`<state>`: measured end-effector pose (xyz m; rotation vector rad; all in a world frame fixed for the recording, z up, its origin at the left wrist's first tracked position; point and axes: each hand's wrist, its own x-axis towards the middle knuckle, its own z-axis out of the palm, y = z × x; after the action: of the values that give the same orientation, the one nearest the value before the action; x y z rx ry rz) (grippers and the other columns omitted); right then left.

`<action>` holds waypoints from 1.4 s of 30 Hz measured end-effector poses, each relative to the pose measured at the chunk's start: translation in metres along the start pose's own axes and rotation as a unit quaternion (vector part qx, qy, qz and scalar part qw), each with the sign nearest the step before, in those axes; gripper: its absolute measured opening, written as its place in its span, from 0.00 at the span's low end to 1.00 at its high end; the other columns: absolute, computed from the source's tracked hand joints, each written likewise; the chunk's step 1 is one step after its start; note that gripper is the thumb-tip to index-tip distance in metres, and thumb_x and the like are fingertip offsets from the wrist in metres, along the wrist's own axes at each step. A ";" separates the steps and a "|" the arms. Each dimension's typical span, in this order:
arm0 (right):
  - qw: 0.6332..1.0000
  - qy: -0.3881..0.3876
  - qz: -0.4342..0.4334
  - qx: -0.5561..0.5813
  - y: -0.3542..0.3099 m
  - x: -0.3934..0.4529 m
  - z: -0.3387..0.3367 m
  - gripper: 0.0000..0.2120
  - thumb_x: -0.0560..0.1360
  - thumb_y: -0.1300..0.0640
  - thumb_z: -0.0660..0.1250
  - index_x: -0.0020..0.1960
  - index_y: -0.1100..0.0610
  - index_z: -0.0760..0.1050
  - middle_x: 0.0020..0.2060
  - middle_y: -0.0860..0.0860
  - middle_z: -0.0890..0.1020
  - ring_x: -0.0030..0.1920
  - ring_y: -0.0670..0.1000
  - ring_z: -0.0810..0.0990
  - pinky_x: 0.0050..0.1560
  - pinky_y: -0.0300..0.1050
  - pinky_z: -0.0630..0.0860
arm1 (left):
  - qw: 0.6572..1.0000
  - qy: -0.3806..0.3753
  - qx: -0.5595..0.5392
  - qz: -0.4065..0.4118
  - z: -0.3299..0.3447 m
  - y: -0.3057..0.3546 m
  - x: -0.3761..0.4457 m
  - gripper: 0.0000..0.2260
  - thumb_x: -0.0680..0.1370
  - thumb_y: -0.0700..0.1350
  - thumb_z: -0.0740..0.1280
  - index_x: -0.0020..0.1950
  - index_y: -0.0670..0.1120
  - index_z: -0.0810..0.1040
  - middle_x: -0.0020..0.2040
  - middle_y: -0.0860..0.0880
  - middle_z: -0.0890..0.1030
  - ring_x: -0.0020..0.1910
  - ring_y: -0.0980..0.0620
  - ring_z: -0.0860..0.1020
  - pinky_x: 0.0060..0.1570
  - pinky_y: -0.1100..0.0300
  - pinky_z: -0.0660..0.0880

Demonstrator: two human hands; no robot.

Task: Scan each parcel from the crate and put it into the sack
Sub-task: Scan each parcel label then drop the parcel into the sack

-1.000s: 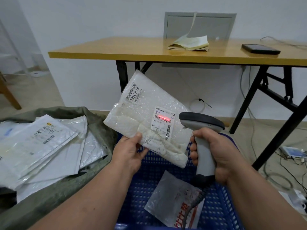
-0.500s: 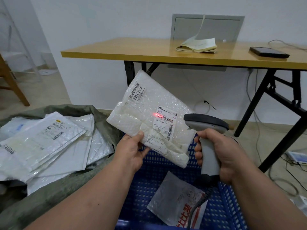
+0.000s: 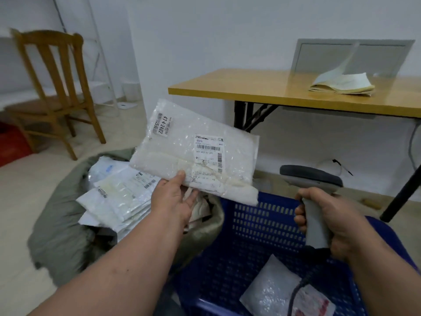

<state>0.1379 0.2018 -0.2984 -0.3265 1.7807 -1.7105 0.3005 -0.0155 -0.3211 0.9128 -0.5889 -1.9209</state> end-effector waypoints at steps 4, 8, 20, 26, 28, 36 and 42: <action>1.000 -0.021 -0.003 -0.012 0.002 0.003 0.032 0.08 0.76 0.55 0.69 0.45 0.61 0.78 0.27 0.54 0.80 0.25 0.50 0.78 0.25 0.43 0.74 | 0.996 0.072 -0.055 0.021 -0.029 0.029 0.012 0.07 0.80 0.38 0.66 0.57 0.45 0.77 0.51 0.44 0.83 0.50 0.47 0.83 0.50 0.48 0.81; 0.998 -0.052 -0.010 -0.035 0.009 0.007 0.057 0.08 0.76 0.56 0.69 0.45 0.62 0.78 0.29 0.55 0.80 0.27 0.51 0.79 0.30 0.45 0.74 | 0.984 0.145 -0.092 0.040 -0.055 0.036 0.031 0.05 0.83 0.44 0.63 0.58 0.46 0.74 0.49 0.45 0.81 0.45 0.49 0.82 0.53 0.48 0.80; 0.996 -0.044 -0.002 -0.073 0.022 0.025 0.074 0.08 0.76 0.56 0.69 0.47 0.61 0.78 0.31 0.55 0.81 0.30 0.52 0.79 0.33 0.47 0.75 | 0.958 0.264 -0.090 0.072 -0.087 0.052 0.062 0.10 0.83 0.51 0.60 0.61 0.49 0.75 0.53 0.48 0.80 0.44 0.49 0.81 0.41 0.53 0.83; 0.996 -0.045 0.010 -0.078 0.027 0.029 0.072 0.07 0.75 0.56 0.70 0.47 0.60 0.78 0.31 0.55 0.81 0.29 0.51 0.80 0.32 0.46 0.75 | 0.981 0.194 0.001 -0.020 -0.079 0.033 0.063 0.16 0.84 0.52 0.57 0.56 0.39 0.71 0.41 0.44 0.76 0.37 0.49 0.77 0.41 0.53 0.80; 0.996 -0.044 0.009 -0.078 0.029 0.029 0.070 0.08 0.76 0.56 0.70 0.47 0.61 0.78 0.31 0.55 0.81 0.29 0.51 0.80 0.31 0.45 0.75 | 0.980 0.195 -0.013 -0.031 -0.076 0.029 0.058 0.18 0.84 0.54 0.55 0.57 0.38 0.67 0.48 0.41 0.78 0.47 0.45 0.81 0.51 0.48 0.81; 0.997 -0.006 0.013 -0.073 0.031 0.031 0.042 0.09 0.76 0.55 0.70 0.47 0.61 0.77 0.31 0.56 0.81 0.29 0.51 0.80 0.31 0.45 0.76 | 0.963 0.085 0.207 0.149 -0.030 0.011 0.014 0.12 0.82 0.53 0.58 0.48 0.45 0.72 0.44 0.46 0.75 0.36 0.51 0.76 0.38 0.57 0.80; 0.995 0.051 0.026 -0.080 0.046 0.042 0.000 0.10 0.75 0.54 0.70 0.48 0.61 0.78 0.30 0.56 0.81 0.26 0.49 0.81 0.28 0.42 0.77 | 0.855 -0.169 0.437 0.222 0.012 -0.053 -0.025 0.05 0.80 0.52 0.63 0.48 0.54 0.78 0.42 0.55 0.81 0.42 0.55 0.80 0.47 0.55 0.80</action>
<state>0.1169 0.1823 -0.3538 -0.2623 1.9889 -1.5766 0.2707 0.0324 -0.3422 0.8481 -1.8108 -1.3514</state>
